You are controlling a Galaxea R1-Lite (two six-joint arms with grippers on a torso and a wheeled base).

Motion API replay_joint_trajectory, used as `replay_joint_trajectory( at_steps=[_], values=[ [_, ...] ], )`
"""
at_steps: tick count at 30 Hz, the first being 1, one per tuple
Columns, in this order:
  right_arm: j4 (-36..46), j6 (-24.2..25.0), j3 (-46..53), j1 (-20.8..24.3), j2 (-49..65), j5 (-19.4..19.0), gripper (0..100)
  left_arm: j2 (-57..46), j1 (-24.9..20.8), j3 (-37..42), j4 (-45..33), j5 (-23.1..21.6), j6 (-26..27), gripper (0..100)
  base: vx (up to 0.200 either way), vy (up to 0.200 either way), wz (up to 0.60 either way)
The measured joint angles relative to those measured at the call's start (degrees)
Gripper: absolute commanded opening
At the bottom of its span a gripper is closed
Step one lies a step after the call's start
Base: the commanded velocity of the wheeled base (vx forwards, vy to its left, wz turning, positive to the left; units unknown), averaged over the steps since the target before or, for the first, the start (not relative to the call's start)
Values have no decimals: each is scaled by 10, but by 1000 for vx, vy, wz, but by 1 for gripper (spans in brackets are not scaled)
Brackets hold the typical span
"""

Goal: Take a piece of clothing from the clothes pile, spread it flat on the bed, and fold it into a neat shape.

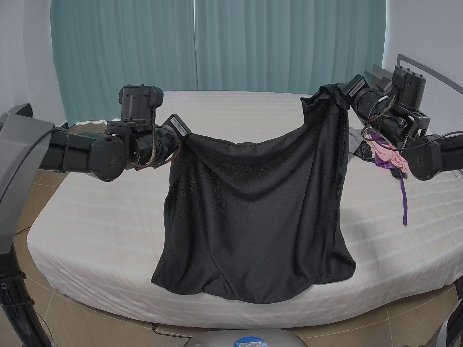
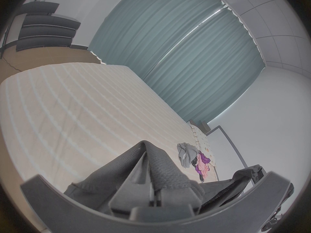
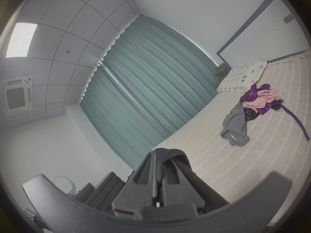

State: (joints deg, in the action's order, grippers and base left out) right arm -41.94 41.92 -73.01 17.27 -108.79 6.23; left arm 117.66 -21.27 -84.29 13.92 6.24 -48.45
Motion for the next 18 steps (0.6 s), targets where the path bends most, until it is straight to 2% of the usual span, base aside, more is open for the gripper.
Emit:
replay_joint_trajectory(
  at_steps=[4, 18],
  values=[
    [-1, -1, -10, -2, -23, 0, 0, 25, 1, -21, -1, 0, 0, 0, 200, 0, 0],
    [-10, -2, -29, -7, -122, 7, 0, 125, 9, -53, 4, 0, -3, 0, 0, 0, 0]
  ],
)
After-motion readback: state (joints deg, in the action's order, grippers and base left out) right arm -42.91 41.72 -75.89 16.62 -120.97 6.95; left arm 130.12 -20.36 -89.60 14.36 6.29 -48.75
